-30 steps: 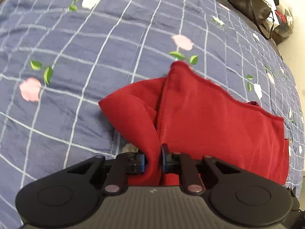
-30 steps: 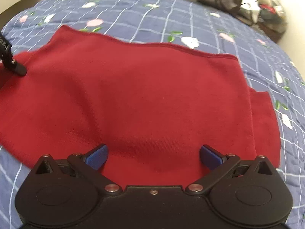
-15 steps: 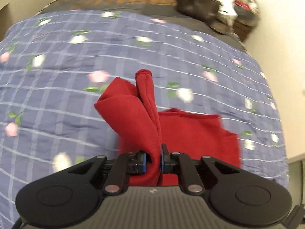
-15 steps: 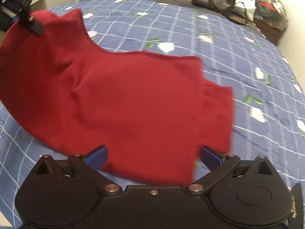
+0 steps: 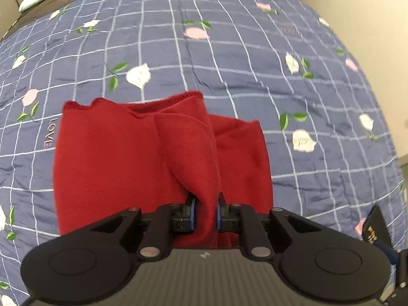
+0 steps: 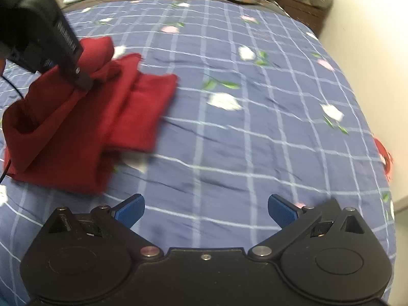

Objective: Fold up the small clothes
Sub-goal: 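Grasp the folded sweater side with the left gripper and fold it over, then grasp the folded sweater edge with the right gripper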

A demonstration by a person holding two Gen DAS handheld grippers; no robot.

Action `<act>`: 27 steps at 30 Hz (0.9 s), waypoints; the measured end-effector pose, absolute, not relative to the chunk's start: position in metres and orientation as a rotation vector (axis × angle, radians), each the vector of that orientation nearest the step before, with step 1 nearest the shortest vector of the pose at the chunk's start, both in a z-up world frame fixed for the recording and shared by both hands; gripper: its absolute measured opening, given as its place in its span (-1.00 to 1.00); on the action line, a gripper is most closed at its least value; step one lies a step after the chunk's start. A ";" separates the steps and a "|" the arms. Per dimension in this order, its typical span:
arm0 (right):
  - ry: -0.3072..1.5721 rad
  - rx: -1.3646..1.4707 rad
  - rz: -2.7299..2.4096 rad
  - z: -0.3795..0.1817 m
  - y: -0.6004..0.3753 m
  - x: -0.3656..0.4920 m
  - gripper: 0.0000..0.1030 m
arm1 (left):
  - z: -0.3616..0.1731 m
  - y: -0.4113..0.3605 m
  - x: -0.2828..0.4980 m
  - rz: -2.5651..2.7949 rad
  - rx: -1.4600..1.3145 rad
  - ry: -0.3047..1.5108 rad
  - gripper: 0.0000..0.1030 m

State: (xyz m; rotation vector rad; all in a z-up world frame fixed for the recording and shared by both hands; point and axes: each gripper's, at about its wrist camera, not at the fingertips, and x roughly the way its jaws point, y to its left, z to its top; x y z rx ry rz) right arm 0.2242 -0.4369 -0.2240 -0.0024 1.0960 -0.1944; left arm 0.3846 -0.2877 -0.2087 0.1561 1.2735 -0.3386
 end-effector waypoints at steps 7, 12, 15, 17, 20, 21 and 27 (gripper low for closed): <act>1.131 0.062 -0.192 -0.235 -0.468 0.216 0.99 | -0.202 -0.284 0.383 -0.381 0.086 1.303 0.21; 1.128 0.154 -0.155 -0.237 -0.474 0.234 0.99 | -0.178 -0.264 0.377 -0.369 0.041 1.201 0.68; 1.112 0.219 -0.123 -0.235 -0.476 0.246 0.99 | -0.173 -0.244 0.378 -0.301 0.016 1.185 0.79; 1.093 0.268 -0.088 -0.232 -0.475 0.255 0.99 | -0.174 -0.222 0.378 -0.205 -0.010 1.187 0.84; 1.069 0.356 -0.027 -0.229 -0.472 0.274 0.99 | -0.181 -0.187 0.379 -0.055 -0.054 1.208 0.88; 1.061 0.400 -0.005 -0.229 -0.471 0.283 0.99 | -0.186 -0.173 0.379 -0.002 -0.072 1.221 0.88; 1.018 0.602 0.097 -0.231 -0.462 0.335 0.91 | -0.215 -0.120 0.371 0.152 -0.118 1.304 0.91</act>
